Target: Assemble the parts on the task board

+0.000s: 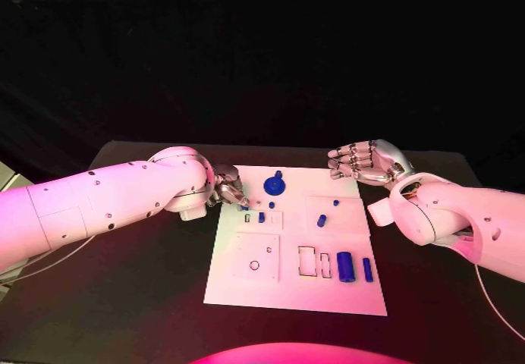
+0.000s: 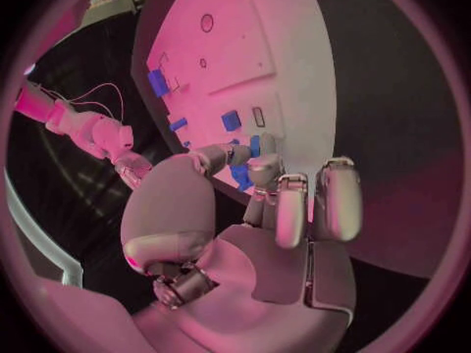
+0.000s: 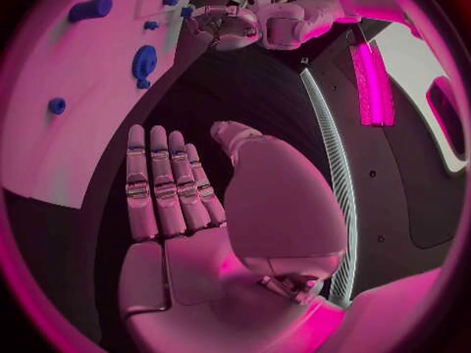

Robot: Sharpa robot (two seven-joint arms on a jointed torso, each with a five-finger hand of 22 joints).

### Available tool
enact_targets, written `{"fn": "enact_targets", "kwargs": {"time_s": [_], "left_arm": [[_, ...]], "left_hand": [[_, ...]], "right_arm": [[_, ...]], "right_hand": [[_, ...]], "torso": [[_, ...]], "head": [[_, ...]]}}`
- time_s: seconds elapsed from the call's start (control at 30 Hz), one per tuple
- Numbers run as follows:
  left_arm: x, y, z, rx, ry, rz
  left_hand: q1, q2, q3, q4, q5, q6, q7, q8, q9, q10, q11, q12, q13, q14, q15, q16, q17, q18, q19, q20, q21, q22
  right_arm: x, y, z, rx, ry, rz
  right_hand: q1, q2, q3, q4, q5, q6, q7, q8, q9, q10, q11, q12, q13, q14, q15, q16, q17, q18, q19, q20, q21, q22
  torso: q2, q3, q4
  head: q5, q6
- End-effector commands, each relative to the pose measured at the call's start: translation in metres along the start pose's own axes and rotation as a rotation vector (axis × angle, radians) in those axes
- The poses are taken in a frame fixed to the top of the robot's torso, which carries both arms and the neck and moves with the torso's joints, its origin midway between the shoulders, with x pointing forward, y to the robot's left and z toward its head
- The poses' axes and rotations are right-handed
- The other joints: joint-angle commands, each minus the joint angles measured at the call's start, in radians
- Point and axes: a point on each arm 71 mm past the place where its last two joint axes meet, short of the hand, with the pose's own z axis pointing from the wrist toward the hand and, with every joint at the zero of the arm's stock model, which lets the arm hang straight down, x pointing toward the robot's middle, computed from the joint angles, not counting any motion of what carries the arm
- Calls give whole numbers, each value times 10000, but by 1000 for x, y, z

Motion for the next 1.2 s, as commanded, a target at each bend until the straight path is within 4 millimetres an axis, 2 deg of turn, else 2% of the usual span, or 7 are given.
{"fn": "enact_targets", "kwargs": {"time_s": [0.03,0.33,0.6,1.2], "left_arm": [[2,-3,1,-153,-28,397],[9,-8,1,-140,373,603],[12,-7,0,-199,661,674],[17,-7,1,-300,1003,616]], "left_hand": [[64,32,1883,-1926,48,452,-390,69,27,129,-39,59,13,1059,-86,36,2634,-64,56,-30,52,337],[54,23,1874,-1922,90,461,-393,74,32,147,-42,75,47,1059,-87,36,2634,-65,59,-32,54,340],[52,22,1873,-1921,106,464,-394,76,34,153,-45,80,58,1059,-87,36,2634,-63,53,-33,50,332],[42,21,1867,-1917,151,472,-398,81,40,154,-47,70,50,1059,-88,36,2634,-47,5,-34,20,270]], "right_arm": [[1,4,0,-293,81,-76],[2,8,2,-389,110,-72],[2,9,2,-413,121,-70],[3,9,3,-429,143,-66]], "right_hand": [[-103,19,-26,-8,62,67,58,-65,-13,89,11,-69,-1,71,28,-34,-18,148,59,3,20,-12],[-98,23,-22,-11,64,71,56,-64,-12,94,8,-68,-1,77,26,-34,-19,149,63,2,22,-16],[-94,26,-18,-15,66,77,54,-63,-12,98,6,-68,0,85,24,-35,-20,150,69,0,24,-22],[-94,26,-18,-15,66,77,54,-63,-12,98,6,-68,0,85,24,-35,-20,150,69,0,24,-22]], "torso": [[17,3,15],[33,15,17],[19,3,8],[12,-7,13]], "head": [[-40,-41],[-50,-120],[-31,-180],[7,-219]]}}
